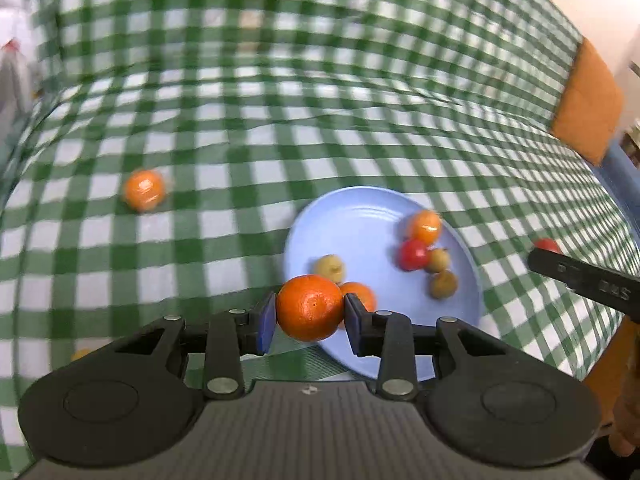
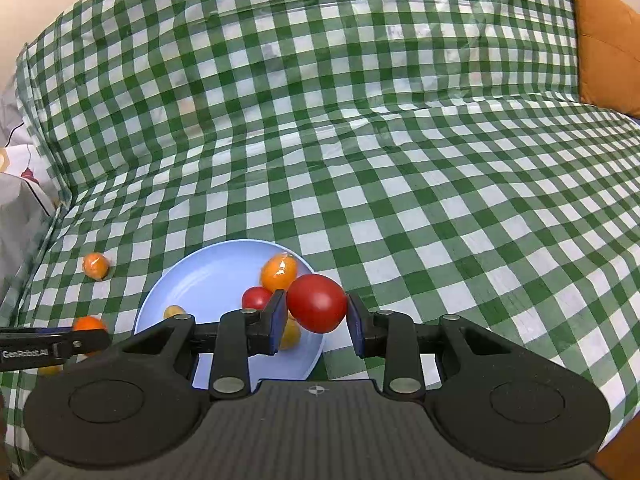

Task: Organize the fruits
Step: 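Carry the mandarin and red tomato over the blue plate with both grippers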

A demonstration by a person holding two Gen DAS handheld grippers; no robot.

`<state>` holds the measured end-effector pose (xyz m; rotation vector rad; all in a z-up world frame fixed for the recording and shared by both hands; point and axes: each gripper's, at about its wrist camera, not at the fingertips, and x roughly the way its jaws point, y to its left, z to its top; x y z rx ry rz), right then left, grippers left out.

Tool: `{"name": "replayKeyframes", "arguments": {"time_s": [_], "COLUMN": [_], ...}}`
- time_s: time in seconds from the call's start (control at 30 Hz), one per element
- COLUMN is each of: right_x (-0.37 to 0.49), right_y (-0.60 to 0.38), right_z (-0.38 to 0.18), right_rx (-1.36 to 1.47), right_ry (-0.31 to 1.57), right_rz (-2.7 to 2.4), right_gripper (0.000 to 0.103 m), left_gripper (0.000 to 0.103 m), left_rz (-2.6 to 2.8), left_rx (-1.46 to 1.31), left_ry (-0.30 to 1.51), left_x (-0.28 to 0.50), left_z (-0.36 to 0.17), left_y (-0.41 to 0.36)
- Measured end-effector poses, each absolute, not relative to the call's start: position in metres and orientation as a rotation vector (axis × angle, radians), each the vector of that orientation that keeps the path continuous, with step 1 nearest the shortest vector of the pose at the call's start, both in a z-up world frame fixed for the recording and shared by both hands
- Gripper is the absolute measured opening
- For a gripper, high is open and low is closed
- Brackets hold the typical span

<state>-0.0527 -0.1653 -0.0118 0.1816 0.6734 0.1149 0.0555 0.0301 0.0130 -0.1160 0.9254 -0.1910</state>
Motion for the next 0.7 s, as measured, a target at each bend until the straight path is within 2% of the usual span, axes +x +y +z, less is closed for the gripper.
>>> {"name": "replayKeyframes", "arguments": {"time_s": [0.2, 0.7], "right_x": [-0.044, -0.035], "right_y": [-0.156, -0.127], "right_z": [-0.01, -0.011], "right_rx": [0.155, 0.066], "right_ry": [0.673, 0.665], "right_rz": [0.14, 0.2], "right_gripper": [0.033, 0.033], "left_gripper": [0.04, 0.04], "left_rz": [-0.286, -0.337], "left_rx": [0.019, 0.107], "left_ry": [0.866, 0.876], "left_x": [0.048, 0.047], "left_z": [0.011, -0.004], "left_y": [-0.002, -0.029]}}
